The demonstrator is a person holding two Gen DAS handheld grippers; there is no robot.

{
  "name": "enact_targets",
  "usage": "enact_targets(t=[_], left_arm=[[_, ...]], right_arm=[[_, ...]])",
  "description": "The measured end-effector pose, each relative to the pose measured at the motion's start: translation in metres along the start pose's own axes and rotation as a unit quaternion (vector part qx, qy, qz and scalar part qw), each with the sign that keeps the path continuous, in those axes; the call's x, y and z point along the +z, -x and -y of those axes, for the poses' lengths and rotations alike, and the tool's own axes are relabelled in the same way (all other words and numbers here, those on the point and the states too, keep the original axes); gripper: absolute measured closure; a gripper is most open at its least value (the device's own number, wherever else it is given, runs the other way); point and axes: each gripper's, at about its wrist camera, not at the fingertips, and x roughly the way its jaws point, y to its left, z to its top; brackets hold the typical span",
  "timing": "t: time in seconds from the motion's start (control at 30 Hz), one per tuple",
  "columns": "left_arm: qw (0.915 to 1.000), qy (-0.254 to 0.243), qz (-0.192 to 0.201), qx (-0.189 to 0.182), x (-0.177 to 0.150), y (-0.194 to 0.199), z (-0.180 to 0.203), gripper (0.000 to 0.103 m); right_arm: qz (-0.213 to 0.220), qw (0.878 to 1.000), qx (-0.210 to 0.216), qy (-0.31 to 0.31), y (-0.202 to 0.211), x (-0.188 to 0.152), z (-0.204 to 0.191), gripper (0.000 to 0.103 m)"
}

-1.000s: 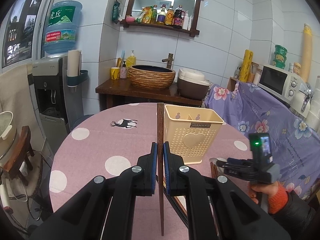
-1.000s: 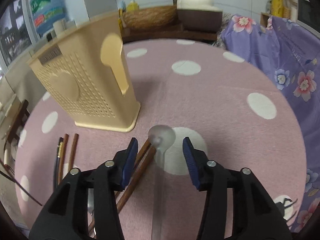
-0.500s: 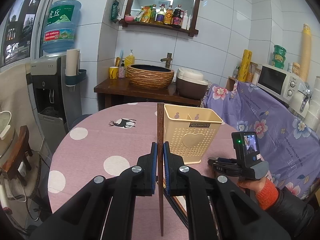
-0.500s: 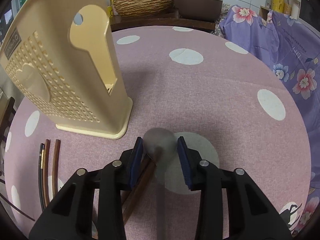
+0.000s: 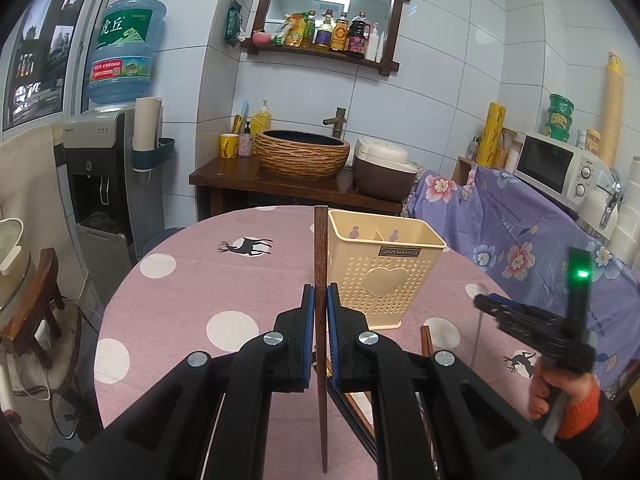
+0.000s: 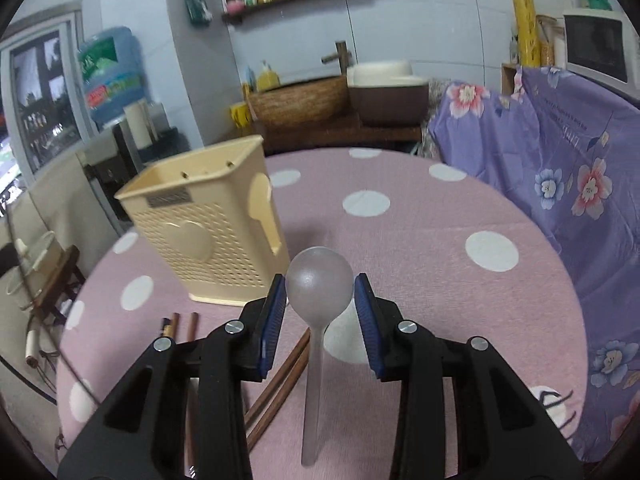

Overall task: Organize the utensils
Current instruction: 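Carry the chopstick and spoon toward the beige basket with both tools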

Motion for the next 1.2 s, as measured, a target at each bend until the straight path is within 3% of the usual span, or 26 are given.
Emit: enact_targets(t=[0.03, 0.27, 0.37, 0.43, 0.5, 0.53, 0.87, 1.2], left_arm=[[1.0, 0.0, 0.0, 0.0, 0.0, 0.0, 0.0, 0.095], [1.0, -0.002, 0.005, 0.005, -0.001, 0.002, 0.001, 0.095], [1.0, -0.002, 0.005, 0.006, -0.001, 0.002, 0.001, 0.095], [1.0, -0.003, 0.005, 0.005, -0.001, 0.002, 0.002, 0.095], [1.0, -0.004, 0.006, 0.003, 0.0, 0.002, 0.003, 0.095], [1.0, -0.005, 0.006, 0.002, 0.0, 0.002, 0.003, 0.095], [1.0, -0.004, 0.004, -0.003, 0.0, 0.001, 0.004, 0.095], [1.0, -0.004, 0.003, -0.004, 0.001, 0.0, 0.005, 0.095]], right_arm=[[0.004, 1.0, 0.005, 0.0, 0.007, -0.001, 0.001, 0.094], [0.003, 1.0, 0.003, -0.002, 0.013, -0.002, 0.007, 0.096], [-0.02, 1.0, -0.002, -0.019, -0.002, -0.001, 0.017, 0.093], [-0.035, 0.999, -0.029, -0.016, -0.014, -0.002, 0.02, 0.084], [-0.059, 0.997, -0.053, -0.012, -0.03, -0.005, 0.021, 0.056], [-0.067, 0.996, -0.059, -0.013, -0.037, -0.008, 0.021, 0.054], [-0.163, 0.974, -0.155, -0.007, -0.117, -0.025, 0.009, 0.054], [-0.153, 0.973, -0.17, -0.032, -0.132, -0.017, 0.006, 0.055]])
